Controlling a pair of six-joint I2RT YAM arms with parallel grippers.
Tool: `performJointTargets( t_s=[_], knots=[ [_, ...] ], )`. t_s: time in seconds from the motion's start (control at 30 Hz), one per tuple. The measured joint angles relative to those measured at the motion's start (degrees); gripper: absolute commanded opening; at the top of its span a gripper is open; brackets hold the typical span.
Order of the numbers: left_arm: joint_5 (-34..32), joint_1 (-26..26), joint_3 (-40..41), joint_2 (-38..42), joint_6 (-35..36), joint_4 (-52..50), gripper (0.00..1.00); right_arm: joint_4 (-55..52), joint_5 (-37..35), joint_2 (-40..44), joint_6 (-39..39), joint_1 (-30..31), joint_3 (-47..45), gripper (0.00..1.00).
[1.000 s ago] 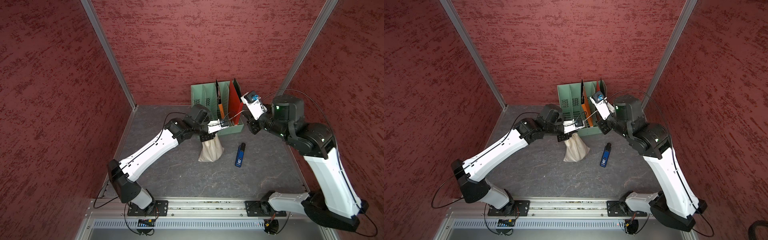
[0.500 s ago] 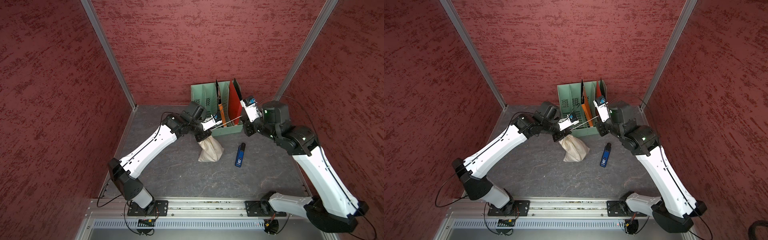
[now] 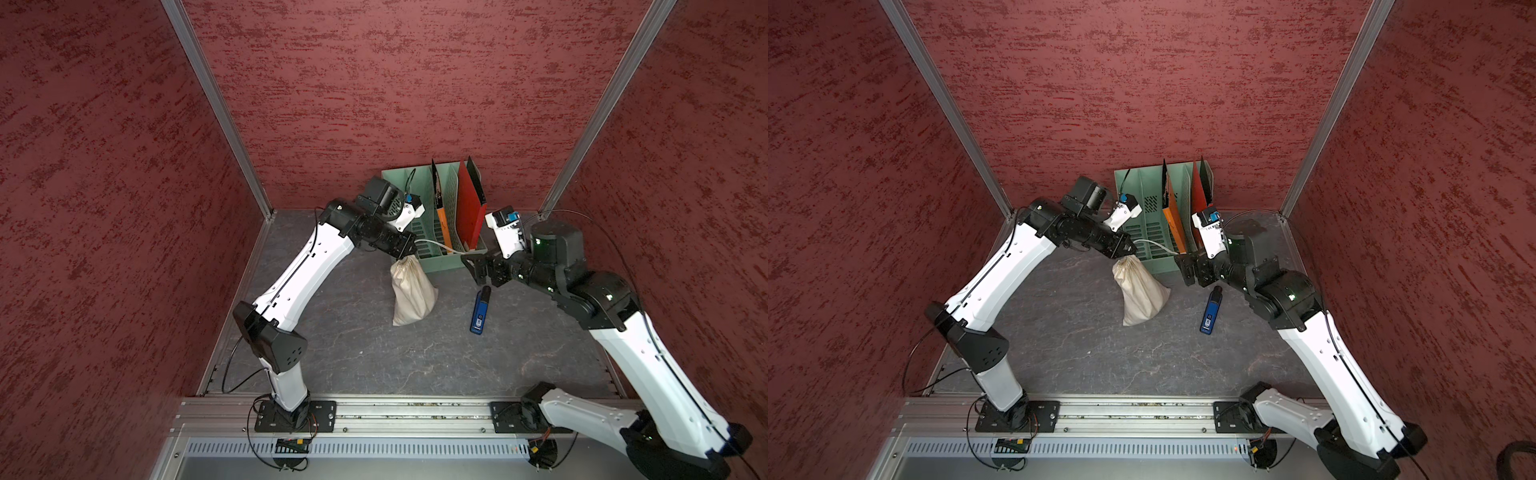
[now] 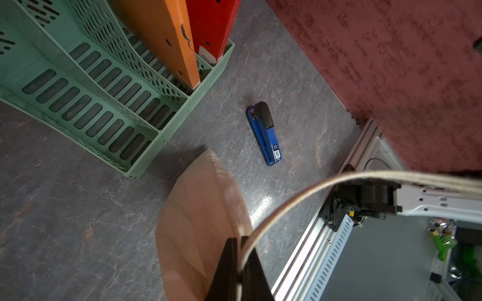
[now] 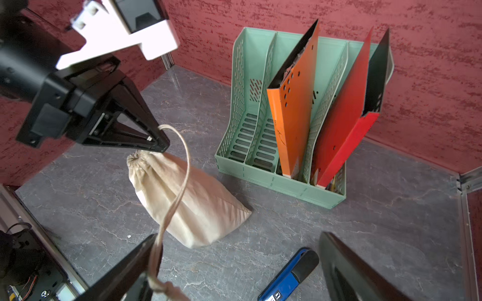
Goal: Close the soil bag
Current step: Pick up the soil bag from the center of the board.
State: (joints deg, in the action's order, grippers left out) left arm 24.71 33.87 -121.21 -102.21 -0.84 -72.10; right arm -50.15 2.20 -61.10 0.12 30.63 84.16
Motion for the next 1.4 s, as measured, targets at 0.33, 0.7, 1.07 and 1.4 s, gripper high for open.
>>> performJointTargets(
  t_s=[0.33, 0.7, 1.07, 1.4],
  knots=[
    [5.7, -3.41, -1.33, -0.46, -10.29, -3.52, 0.0, 2.45, -4.57, 4.44, 2.12, -1.64, -3.02, 0.98],
    [10.54, -11.93, 5.11, 5.75, -15.87, -2.62, 0.0, 3.34, -2.82, 7.21, 5.05, -5.73, -0.2, 0.98],
    [14.64, -13.68, 4.9, 9.29, -30.49, 8.02, 0.0, 14.32, 23.96, -8.28, 5.46, -5.81, 0.61, 0.98],
    [15.28, -13.35, 5.6, 12.61, -40.33, 14.29, 0.0, 21.97, 34.36, -11.87, 2.45, -5.79, 0.09, 0.98]
  ],
)
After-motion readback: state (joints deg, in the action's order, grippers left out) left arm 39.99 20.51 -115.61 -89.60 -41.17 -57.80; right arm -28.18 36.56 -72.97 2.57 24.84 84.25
